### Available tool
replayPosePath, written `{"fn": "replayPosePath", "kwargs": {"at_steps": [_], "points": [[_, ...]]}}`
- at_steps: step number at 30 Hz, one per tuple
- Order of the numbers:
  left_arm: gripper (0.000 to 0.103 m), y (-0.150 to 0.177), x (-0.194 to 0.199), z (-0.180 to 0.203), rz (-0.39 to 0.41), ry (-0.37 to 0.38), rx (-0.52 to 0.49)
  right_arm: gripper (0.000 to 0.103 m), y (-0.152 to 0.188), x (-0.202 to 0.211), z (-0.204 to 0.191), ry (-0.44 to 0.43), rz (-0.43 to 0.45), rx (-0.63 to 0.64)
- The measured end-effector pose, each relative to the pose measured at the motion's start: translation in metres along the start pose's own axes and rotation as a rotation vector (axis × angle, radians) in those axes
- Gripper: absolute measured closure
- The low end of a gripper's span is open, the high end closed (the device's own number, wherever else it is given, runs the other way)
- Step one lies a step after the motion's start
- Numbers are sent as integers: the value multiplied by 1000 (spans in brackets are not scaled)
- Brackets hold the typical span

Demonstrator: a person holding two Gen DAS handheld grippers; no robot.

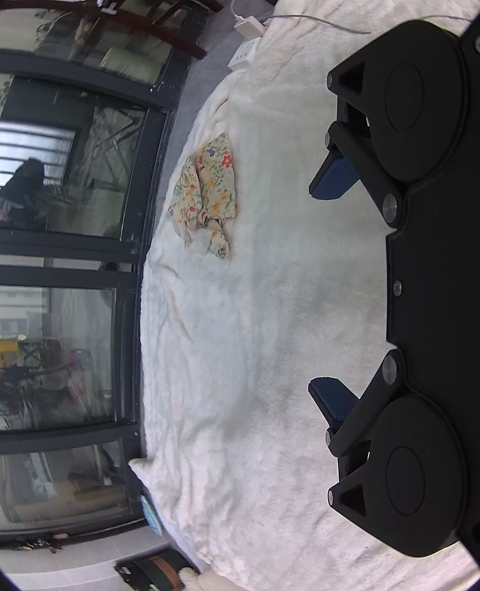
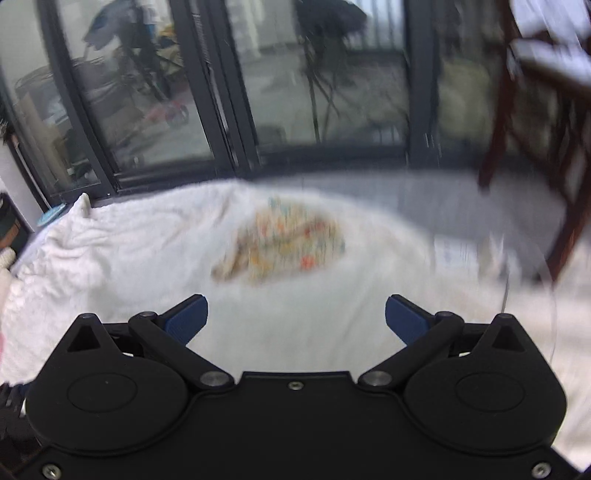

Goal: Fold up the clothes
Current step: 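Move the right tool toward the crumpled floral garment, then grasp the floral garment with the right tool and lift it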

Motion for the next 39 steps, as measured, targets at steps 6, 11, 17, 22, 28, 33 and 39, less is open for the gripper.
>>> {"fn": "replayPosePath", "kwargs": {"at_steps": [6, 11, 17, 22, 28, 33, 39], "points": [[0, -5, -2, -17, 21, 0, 51, 0, -65, -71, -36, 10, -22, 233], [0, -4, 1, -26, 39, 10, 53, 0, -42, -192, -83, 41, -72, 415], [0, -5, -2, -40, 61, -6, 49, 8, 11, -325, -131, 77, -125, 425], [0, 0, -4, -41, 42, 11, 38, 35, 37, -397, -132, 92, -209, 222], [0, -3, 4, -40, 98, -6, 25, 93, 29, -371, -101, 48, -149, 21], [0, -3, 6, -34, 130, 41, 34, 93, 3, -213, -72, -184, -49, 169], [0, 4, 5, -14, 101, 110, -63, 78, 56, -54, -13, -410, -78, 11]]}}
Point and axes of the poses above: each gripper's, at about its wrist camera, not at the fingertips, and x roughly against the way its jaws point, z to its right, y to its underside, the point moved 1 cm from there along -x, roughly the way its jaws point, and after that the axes turned 5 degrees about y, right-handed, at the moved point
